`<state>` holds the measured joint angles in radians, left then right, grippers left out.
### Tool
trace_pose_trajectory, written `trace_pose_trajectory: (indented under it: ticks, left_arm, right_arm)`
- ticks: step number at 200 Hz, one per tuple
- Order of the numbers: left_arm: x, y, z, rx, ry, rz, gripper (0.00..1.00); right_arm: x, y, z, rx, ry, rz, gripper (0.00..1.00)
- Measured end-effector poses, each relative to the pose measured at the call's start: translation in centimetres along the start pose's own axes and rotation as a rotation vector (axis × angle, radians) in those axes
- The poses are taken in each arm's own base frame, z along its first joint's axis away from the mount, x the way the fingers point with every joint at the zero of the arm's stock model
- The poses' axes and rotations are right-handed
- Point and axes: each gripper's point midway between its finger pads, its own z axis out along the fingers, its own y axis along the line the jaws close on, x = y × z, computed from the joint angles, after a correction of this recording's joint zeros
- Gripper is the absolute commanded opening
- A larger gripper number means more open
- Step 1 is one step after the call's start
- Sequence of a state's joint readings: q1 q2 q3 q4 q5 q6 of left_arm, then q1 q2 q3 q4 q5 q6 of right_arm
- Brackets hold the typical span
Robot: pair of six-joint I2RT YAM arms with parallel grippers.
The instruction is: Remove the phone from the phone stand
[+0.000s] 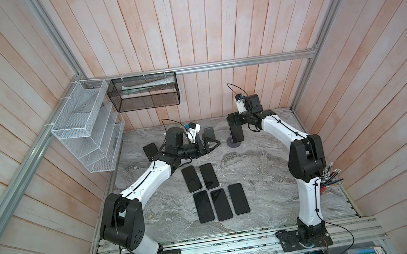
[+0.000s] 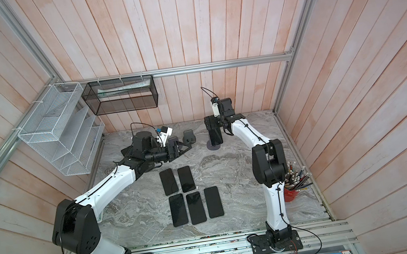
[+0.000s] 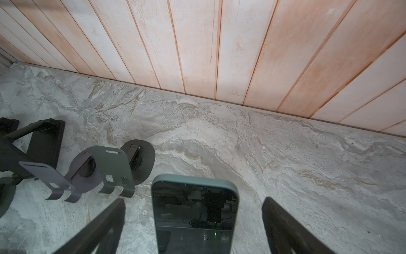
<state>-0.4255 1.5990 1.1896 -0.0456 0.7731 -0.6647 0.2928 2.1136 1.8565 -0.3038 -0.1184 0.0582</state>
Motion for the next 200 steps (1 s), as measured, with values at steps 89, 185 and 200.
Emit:
trace_pose_trajectory:
  ticks: [89,185,200]
  left_arm:
    - [0.0,0.3,0.0,-0.016,-0.003,-0.007,0.99]
    - [0.0,0.3,0.0,-0.017,-0.002,-0.005,0.99]
    - [0.0,0.3,0.0,-0.017,-0.002,-0.005,0.99]
  right_arm:
    - [0.0,0.1,0.3,-0.001,0.011,0.000,0.98]
    - [0.6,0.3,1.4,-0.004,0.034,0.000,0.98]
    - [0.6,0.2,1.5,-0.003,0.036,0.000,0.97]
